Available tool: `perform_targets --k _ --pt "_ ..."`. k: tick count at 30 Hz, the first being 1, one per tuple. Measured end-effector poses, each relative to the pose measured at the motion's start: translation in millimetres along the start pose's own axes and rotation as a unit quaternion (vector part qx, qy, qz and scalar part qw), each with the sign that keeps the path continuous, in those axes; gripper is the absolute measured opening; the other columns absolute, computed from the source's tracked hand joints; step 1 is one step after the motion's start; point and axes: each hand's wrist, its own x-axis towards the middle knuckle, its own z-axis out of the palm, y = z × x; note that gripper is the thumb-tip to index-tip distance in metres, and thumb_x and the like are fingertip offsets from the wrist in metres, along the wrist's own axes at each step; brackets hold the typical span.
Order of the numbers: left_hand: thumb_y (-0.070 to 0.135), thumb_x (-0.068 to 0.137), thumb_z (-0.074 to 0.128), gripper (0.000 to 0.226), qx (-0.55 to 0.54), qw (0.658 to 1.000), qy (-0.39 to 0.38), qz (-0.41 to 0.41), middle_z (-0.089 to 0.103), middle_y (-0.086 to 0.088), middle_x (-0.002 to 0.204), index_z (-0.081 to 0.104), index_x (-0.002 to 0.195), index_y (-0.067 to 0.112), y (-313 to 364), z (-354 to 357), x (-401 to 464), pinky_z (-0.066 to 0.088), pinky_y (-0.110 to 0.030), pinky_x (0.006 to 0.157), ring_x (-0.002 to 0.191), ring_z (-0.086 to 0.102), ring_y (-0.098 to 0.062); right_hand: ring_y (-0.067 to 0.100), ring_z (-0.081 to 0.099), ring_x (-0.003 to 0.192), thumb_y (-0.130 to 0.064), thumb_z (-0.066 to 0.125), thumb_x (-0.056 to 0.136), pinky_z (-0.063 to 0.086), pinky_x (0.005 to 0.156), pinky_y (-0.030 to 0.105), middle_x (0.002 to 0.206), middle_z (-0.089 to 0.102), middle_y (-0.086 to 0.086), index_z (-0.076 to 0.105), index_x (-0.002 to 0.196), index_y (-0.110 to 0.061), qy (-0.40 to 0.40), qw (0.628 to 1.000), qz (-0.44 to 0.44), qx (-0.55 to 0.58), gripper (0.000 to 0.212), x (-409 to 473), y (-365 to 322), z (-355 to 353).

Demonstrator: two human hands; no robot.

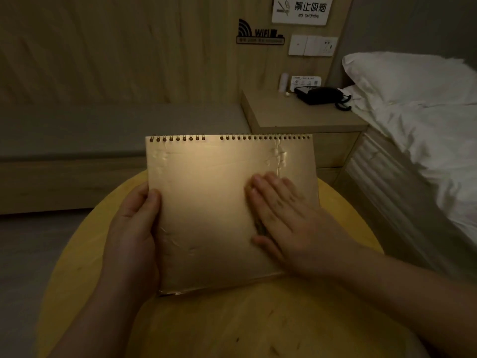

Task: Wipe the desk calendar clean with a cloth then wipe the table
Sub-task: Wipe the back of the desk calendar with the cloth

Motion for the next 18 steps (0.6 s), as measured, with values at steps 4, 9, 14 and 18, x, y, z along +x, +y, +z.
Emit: perform_targets --k 4,9,14,18 --pt "0.028 0.107 0.05 0.03 0.004 1.0 -0.005 0.003 0.08 0.006 0.11 0.077 0.116 0.035 0 2 -1 0.058 -0.018 0.067 0.092 0.075 -0.005 0.043 0.024 0.154 -0.041 0.04 0.109 0.019 0.127 0.052 0.164 0.028 0.031 0.028 0.157 0.009 0.002 0.997 0.072 0.013 0.07 47 18 -13" --pt "0.031 0.104 0.05 0.029 0.005 1.0 -0.008 0.006 0.08 0.005 0.11 0.077 0.115 0.036 2 1 -2 0.057 -0.018 0.066 0.092 0.075 -0.005 0.047 0.026 0.154 -0.037 0.043 0.107 0.02 0.128 0.054 0.163 0.031 0.033 0.033 0.155 0.012 0.024 0.992 0.113 0.048 0.069 74 16 -18" --pt "0.028 0.105 0.05 0.03 -0.01 1.0 -0.008 -0.013 0.08 0.003 0.111 0.078 0.113 0.036 4 2 -4 0.06 -0.022 0.068 0.094 0.076 -0.01 0.045 0.028 0.154 -0.035 0.053 0.108 0.018 0.128 0.054 0.162 0.03 0.031 0.032 0.155 0.008 0.004 0.998 -0.02 0.063 0.067 35 -19 -1" --pt "0.025 0.108 0.048 0.031 -0.01 1.0 0.0 -0.029 0.08 0.001 0.11 0.078 0.11 0.035 6 5 -5 0.06 -0.025 0.069 0.096 0.076 -0.014 0.039 0.022 0.157 -0.032 0.055 0.11 0.013 0.132 0.051 0.165 0.026 0.025 0.029 0.157 0.004 -0.018 0.986 -0.148 0.074 0.065 -1 -36 9"
